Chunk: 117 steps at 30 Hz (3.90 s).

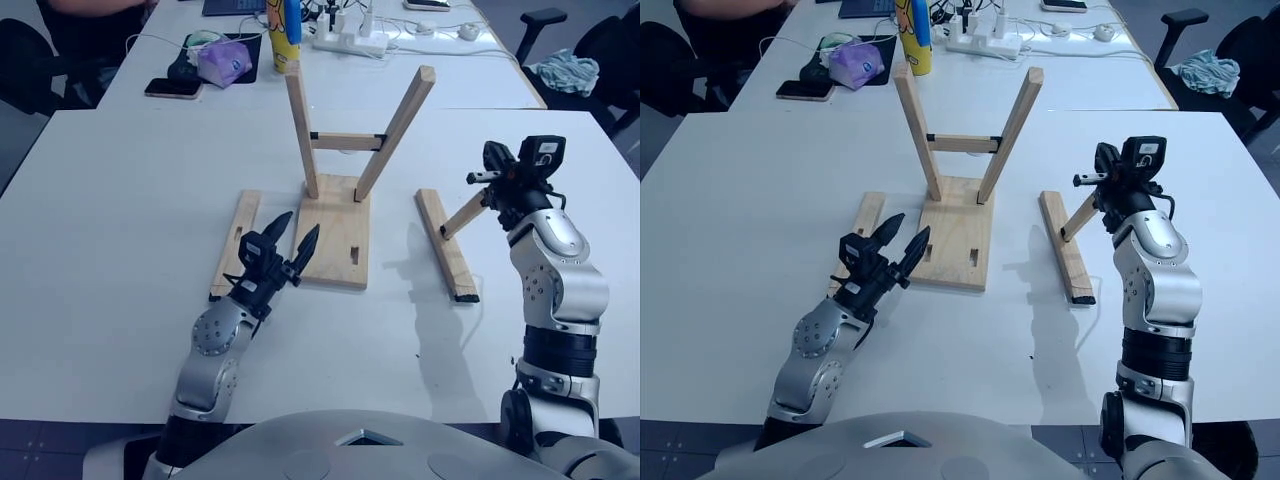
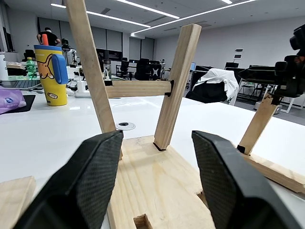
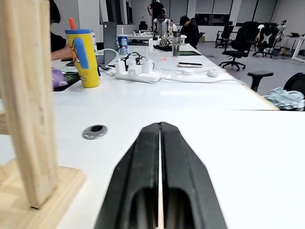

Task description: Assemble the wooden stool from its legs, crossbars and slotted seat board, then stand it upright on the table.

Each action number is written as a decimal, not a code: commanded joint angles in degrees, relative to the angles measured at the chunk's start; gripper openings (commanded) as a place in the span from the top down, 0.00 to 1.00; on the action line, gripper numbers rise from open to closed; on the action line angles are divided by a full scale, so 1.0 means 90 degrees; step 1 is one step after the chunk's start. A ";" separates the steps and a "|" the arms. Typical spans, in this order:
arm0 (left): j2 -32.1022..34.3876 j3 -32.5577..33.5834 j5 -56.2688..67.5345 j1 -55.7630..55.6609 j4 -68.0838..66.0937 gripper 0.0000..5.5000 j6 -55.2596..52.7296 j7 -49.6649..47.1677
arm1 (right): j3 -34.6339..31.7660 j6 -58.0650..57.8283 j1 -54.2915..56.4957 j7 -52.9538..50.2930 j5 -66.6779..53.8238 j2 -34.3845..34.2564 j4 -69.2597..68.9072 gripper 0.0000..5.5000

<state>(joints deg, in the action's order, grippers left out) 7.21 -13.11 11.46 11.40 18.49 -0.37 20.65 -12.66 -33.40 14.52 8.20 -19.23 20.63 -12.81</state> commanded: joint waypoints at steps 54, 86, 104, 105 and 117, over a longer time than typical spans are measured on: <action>-0.0380 -0.0409 -0.0499 0.0899 0.0385 0.51 0.0262 -0.0846 | -0.0015 -0.3542 -0.1264 0.1918 -0.0346 0.1640 -0.0617 0.39; -0.0074 0.0479 0.0846 -0.0146 0.0194 0.38 -0.0863 -0.0122 | -0.1328 -0.1289 -0.0647 0.1743 -0.0974 0.0718 0.1440 0.62; 0.0413 0.1305 0.5402 -0.0539 0.0779 0.10 -0.4273 0.0833 | -0.1184 -0.4631 -0.0566 0.7656 -0.4383 0.4223 0.1704 0.62; 0.0432 0.1376 0.5676 -0.0565 0.0794 0.10 -0.4425 0.0792 | -0.0970 -0.4550 -0.0626 0.7803 -0.4328 0.4262 0.1563 0.62; 0.0722 0.1500 0.6909 -0.0727 0.0888 0.10 -0.5158 0.0471 | 0.0349 -0.3626 -0.0826 0.8374 -0.3766 0.4286 0.1145 0.62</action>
<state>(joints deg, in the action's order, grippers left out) 13.55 1.23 74.50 4.26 25.83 -46.68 25.32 -10.68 -67.51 6.76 82.05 -54.19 57.69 -2.08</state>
